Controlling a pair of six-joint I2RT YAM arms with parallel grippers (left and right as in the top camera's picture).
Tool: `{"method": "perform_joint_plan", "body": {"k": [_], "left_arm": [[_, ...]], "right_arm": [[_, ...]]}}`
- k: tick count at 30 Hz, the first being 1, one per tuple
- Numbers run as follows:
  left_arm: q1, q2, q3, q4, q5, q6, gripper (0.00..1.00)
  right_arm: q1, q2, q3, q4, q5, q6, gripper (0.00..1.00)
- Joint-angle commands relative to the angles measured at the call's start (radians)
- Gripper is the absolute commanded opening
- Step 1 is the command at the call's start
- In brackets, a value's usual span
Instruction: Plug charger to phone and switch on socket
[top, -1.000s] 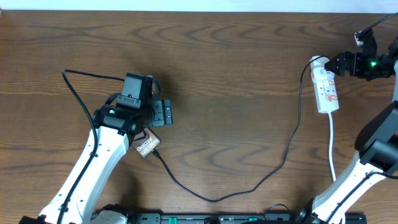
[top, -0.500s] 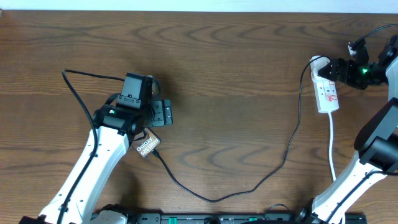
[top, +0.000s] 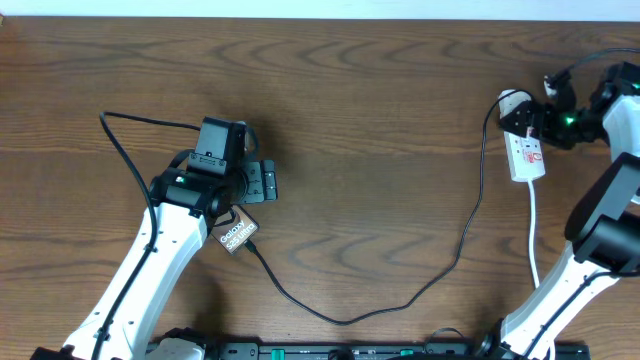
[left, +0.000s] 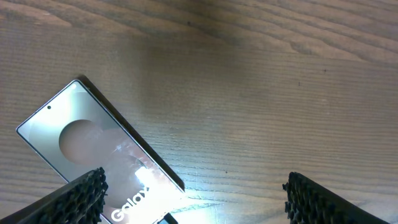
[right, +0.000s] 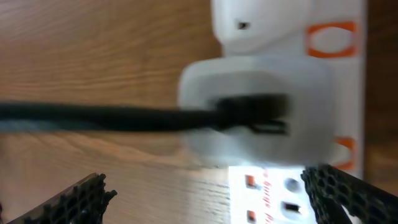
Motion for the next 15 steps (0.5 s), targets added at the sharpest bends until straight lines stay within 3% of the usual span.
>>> {"method": "perform_joint_plan", "body": {"k": [1,15], "left_arm": [[-0.003,0.002,0.018,-0.001,-0.005,0.013,0.89],[-0.003,0.002,0.018,-0.007,-0.005,0.012,0.89]], "right_arm": [[0.017,0.005,-0.003,0.011,-0.024,-0.014,0.99],[0.019,0.005,-0.003,0.026,0.089,-0.036,0.99]]}}
